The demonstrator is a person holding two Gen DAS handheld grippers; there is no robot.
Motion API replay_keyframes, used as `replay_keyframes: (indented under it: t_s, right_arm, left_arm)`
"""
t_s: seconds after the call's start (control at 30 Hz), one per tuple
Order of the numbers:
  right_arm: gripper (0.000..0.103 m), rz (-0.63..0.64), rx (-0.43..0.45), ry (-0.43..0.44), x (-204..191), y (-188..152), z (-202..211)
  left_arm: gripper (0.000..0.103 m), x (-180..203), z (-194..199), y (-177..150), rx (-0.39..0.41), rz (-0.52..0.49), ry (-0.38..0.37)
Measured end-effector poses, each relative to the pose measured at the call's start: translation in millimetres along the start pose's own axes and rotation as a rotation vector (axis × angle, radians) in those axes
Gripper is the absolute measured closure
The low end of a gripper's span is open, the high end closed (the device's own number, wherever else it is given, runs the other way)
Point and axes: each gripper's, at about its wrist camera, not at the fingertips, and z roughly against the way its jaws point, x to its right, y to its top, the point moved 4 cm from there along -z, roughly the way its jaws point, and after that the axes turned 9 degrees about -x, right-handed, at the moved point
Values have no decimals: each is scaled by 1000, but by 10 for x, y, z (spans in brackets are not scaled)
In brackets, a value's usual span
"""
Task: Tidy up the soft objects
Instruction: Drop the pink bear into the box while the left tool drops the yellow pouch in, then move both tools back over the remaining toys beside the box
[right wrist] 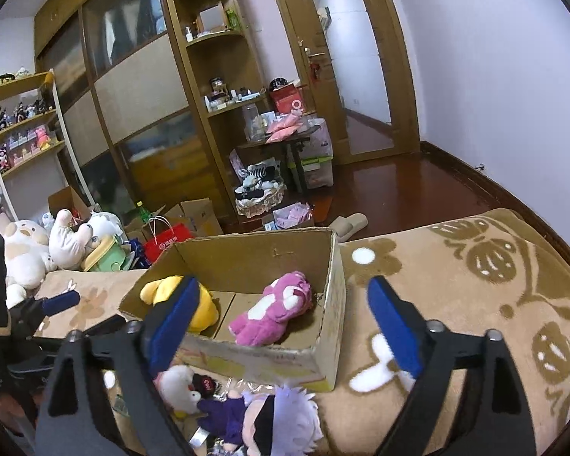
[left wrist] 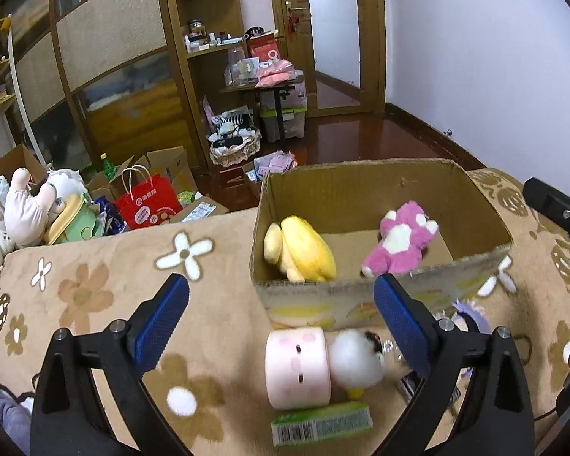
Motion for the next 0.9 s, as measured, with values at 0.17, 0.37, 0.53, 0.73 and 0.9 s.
replay_keyframes:
  t_s: [0.17, 0.37, 0.53, 0.73, 0.9]
  right_arm:
    - [1, 7, -4, -11, -59, -64, 119]
    - [0, 31, -9, -18, -142, -151, 298]
    - [0, 53, -24, -30, -214, -274, 415]
    - [0, 121, -41, -71, -311, -417, 517]
    - [0, 134, -70, -48, -351, -519, 573]
  left_arm:
    - [6, -2, 161, -81, -8, -7, 21]
    - [6, -26, 398, -193, -11, 4, 14]
    - [6, -47, 512, -322, -37, 26, 19]
    - [6, -13, 639, -484, -63, 17, 36]
    - [6, -9, 706, -626, -93, 28, 41]
